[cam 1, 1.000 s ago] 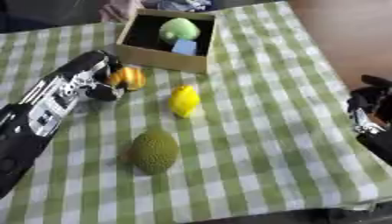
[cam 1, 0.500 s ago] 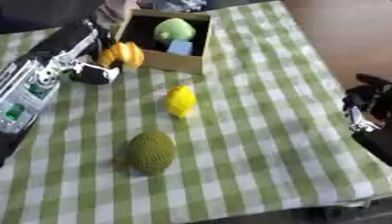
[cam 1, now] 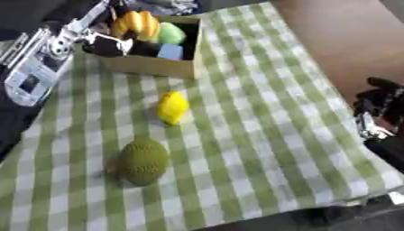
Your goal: Pick up objects on the table and place them in the box.
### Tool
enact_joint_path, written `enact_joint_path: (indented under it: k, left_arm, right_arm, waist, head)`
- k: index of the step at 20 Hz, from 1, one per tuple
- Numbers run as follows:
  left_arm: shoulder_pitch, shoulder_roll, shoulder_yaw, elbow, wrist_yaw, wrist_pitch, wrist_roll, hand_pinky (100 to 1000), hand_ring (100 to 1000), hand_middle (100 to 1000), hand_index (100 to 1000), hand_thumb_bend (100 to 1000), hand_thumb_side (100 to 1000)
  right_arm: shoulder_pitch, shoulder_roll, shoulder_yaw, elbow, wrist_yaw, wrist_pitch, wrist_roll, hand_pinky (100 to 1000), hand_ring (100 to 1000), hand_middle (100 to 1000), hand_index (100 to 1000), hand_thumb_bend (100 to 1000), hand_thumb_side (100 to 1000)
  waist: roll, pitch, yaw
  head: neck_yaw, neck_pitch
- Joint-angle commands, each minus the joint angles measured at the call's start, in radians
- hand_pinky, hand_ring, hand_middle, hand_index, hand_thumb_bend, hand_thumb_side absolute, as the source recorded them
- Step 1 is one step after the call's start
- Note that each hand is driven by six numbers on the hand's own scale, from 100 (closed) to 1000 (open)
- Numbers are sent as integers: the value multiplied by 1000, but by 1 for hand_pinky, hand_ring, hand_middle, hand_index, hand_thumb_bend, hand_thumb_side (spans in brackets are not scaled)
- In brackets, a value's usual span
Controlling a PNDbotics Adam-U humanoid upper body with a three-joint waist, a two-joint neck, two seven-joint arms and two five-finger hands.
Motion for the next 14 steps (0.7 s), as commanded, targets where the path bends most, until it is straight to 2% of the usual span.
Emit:
enact_joint_path:
  k: [1, 4, 6, 10, 14]
  left_arm:
    - [-36, -16, 0, 63, -39, -24, 24, 697, 599, 618, 711, 185, 184]
    - [-47, -42, -5, 117, -77, -32, 34, 712, 647, 685, 756, 231, 246]
    - [-50, -55, -7, 143, -94, -35, 29, 720, 680, 746, 811, 287, 328]
    - [-52, -69, -9, 162, -131, -38, 21, 747, 737, 806, 863, 380, 434]
    - [-47, -67, -2, 153, -147, -38, 24, 751, 743, 806, 861, 368, 412]
  right_arm:
    - [-13, -20, 3, -9, -8, -3, 7, 616, 660, 635, 846, 100, 371]
    - [-15, -19, 4, -9, -9, -4, 9, 615, 661, 635, 846, 100, 372]
    - [-16, -18, 4, -9, -10, -4, 10, 615, 661, 635, 846, 100, 371]
    - [-17, -17, 4, -8, -10, -5, 11, 616, 661, 635, 846, 100, 369]
    - [-17, -17, 2, -8, -10, -5, 11, 616, 661, 635, 846, 100, 369]
  waist:
    - [12, -19, -5]
    - [14, -16, -12]
    - [14, -15, -14]
    - [14, -13, -18]
    - [11, -13, -17]
  head:
    - [6, -15]
    - [7, -18]
    - [6, -19]
    - [6, -21]
    - [3, -21]
